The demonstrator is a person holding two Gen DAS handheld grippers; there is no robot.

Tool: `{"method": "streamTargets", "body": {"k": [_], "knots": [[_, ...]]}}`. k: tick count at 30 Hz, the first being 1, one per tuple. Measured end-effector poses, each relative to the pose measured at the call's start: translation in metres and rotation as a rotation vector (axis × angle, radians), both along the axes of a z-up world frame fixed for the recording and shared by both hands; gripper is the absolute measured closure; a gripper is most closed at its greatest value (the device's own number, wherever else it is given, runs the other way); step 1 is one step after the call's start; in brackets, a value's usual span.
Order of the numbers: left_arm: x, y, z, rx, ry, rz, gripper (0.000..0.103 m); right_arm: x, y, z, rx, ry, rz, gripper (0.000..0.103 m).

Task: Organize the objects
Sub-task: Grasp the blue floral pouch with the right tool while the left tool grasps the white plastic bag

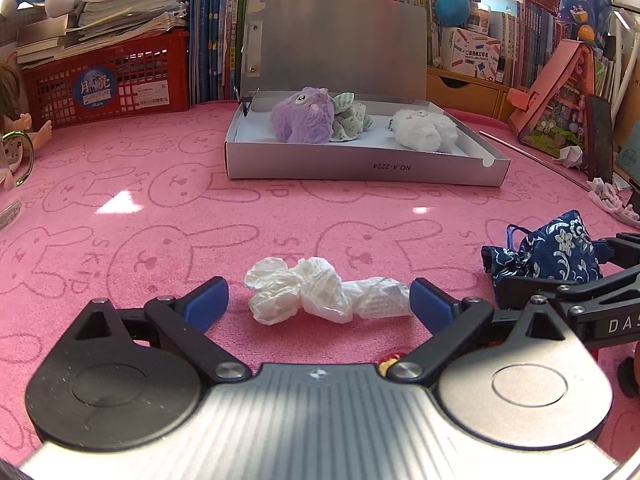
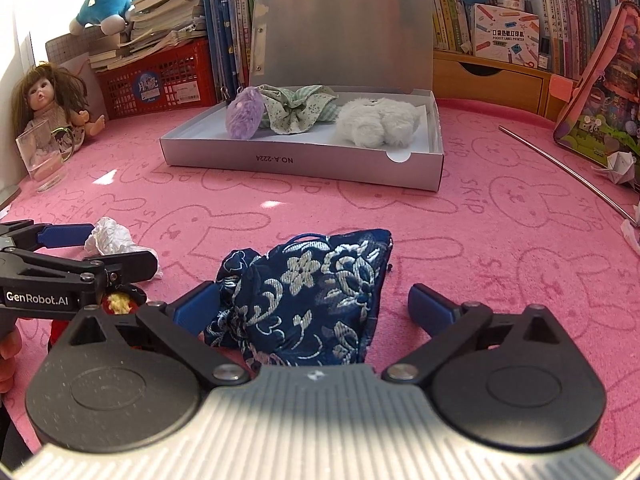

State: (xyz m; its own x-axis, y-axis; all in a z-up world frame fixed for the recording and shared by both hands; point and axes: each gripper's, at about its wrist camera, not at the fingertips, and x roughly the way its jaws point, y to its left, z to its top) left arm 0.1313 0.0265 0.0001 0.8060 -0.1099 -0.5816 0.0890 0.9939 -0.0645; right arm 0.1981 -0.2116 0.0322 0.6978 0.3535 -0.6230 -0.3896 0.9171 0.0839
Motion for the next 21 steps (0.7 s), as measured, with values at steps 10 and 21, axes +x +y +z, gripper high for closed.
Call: {"method": "streamTargets", "body": {"k": [10, 21], "knots": [[-0.009, -0.001, 0.007, -0.024, -0.022, -0.058, 0.004, 0.000, -0.009, 0.010, 0.047, 0.007, 0.028, 0.000], [-0.002, -0.002, 0.000, 0.004, 0.003, -0.036, 0.004, -0.003, 0.000, 0.000, -0.024, 0.005, 0.046, 0.000]]}}
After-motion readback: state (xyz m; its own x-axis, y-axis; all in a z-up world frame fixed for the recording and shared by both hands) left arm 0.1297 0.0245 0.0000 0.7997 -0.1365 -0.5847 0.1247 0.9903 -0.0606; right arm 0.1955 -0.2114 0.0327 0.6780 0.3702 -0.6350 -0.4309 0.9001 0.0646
